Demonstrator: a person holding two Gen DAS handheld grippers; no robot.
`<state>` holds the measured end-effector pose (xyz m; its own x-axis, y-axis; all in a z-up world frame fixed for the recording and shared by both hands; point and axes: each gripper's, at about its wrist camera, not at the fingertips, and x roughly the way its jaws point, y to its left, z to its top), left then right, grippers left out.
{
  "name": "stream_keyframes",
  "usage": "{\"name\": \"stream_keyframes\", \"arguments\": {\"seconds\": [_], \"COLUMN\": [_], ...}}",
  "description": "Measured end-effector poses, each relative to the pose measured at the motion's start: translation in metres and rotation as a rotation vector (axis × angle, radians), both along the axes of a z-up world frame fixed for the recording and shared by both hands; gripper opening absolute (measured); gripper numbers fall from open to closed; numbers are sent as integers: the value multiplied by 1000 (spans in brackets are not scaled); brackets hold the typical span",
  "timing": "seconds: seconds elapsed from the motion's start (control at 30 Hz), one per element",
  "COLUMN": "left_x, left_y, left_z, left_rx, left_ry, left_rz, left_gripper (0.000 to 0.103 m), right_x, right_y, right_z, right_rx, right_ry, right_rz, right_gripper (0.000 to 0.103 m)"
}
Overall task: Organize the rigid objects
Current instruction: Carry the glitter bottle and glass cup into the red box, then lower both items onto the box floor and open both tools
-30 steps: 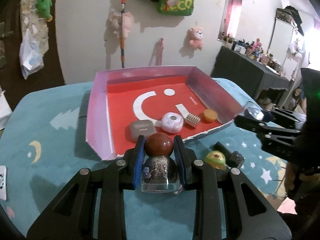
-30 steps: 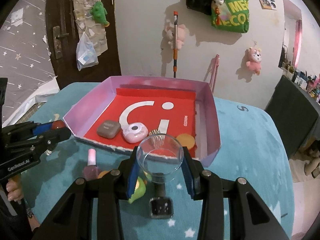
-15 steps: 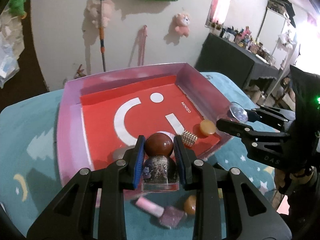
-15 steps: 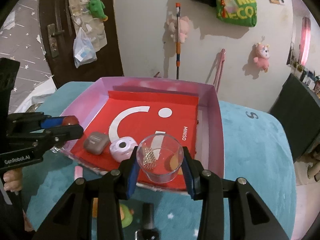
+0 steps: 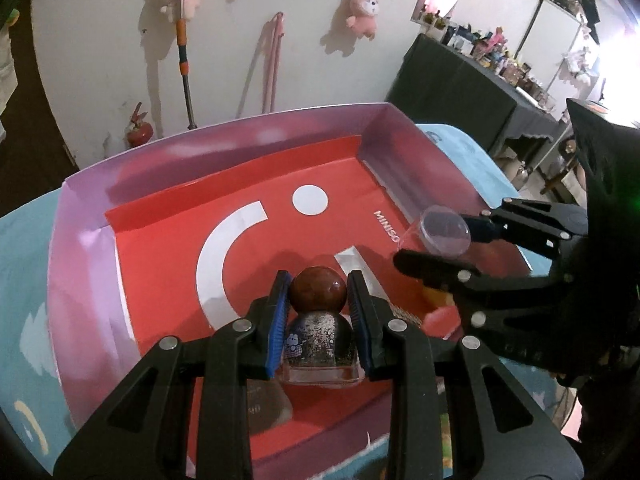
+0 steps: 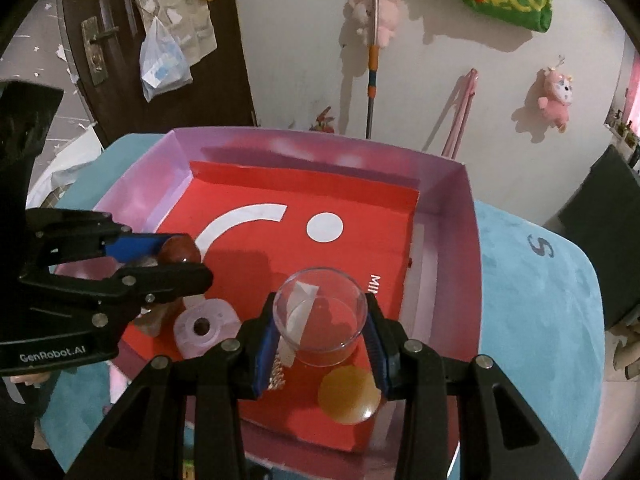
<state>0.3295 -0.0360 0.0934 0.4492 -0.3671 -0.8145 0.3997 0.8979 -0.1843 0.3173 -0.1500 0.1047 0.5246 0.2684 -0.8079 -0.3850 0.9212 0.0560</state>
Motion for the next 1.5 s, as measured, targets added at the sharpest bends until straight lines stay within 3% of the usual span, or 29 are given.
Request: {"name": "stream_keyframes", "arguments": {"seconds": [0.33,0.87,1.5], "left_x": [28,38,38], "left_y": [-8,-22,-20], "left_z": [-23,-38,-37], "left_rx": [51,146,130], "left_ry": [40,64,62], "left_rz": [0,-15,-6], "left_gripper": [27,27,27], "right_x": [19,25,26], "right_y": [7,11,12], "right_z": [-27,-38,-38], "right_rx": [-59,-86,-91], "right_ry": [61,80,80], "right_rz": [18,33,32], "right_gripper": [42,42,42]}}
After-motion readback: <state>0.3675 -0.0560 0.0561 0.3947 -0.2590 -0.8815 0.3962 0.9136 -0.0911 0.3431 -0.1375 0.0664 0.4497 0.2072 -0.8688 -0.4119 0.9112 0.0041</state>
